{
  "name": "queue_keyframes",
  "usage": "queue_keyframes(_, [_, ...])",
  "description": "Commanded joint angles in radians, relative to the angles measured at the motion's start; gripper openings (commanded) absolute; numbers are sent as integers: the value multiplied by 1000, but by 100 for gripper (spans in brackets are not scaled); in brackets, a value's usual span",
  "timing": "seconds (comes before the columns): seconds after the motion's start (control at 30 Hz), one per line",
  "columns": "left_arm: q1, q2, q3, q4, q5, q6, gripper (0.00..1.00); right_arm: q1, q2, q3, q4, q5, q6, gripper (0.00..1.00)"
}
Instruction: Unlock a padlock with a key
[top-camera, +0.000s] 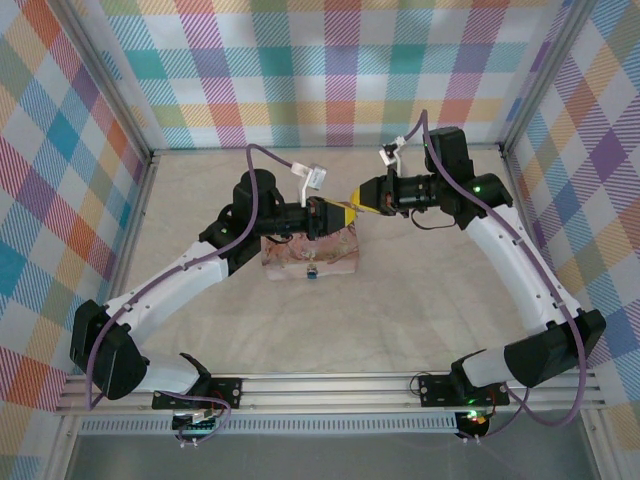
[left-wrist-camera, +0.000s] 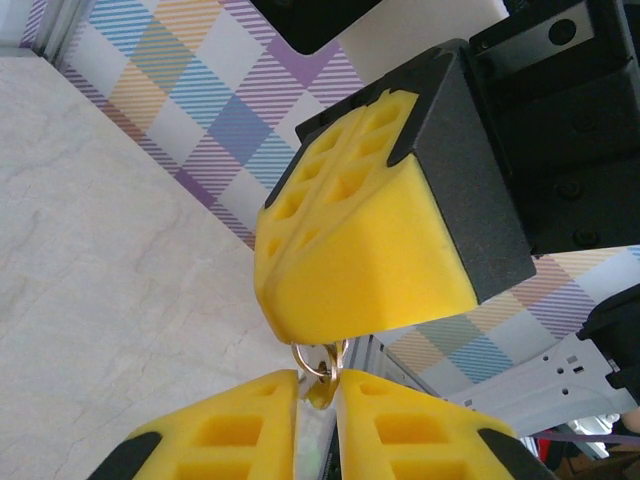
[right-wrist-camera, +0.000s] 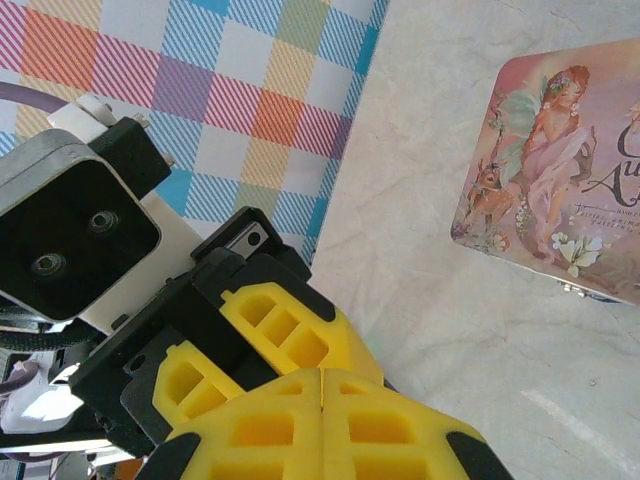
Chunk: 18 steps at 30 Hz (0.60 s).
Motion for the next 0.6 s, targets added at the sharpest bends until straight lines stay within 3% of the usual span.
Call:
queue_keyframes(0.0, [-7, -30, 28, -5, -8, 18, 17, -7, -31, -13, 17, -30, 4, 2])
queue_keyframes(0.07, [-7, -28, 29, -3, -11, 17, 19, -7, -34, -20, 28, -35, 11, 2])
queue_keyframes(0.23, [-7, -27, 26, 10, -26, 10, 37, -7, -33, -23, 31, -39, 15, 2])
queue_keyframes(0.57, [-11, -6, 43, 30, 8, -3, 24, -7, -33, -24, 34, -36, 15, 1])
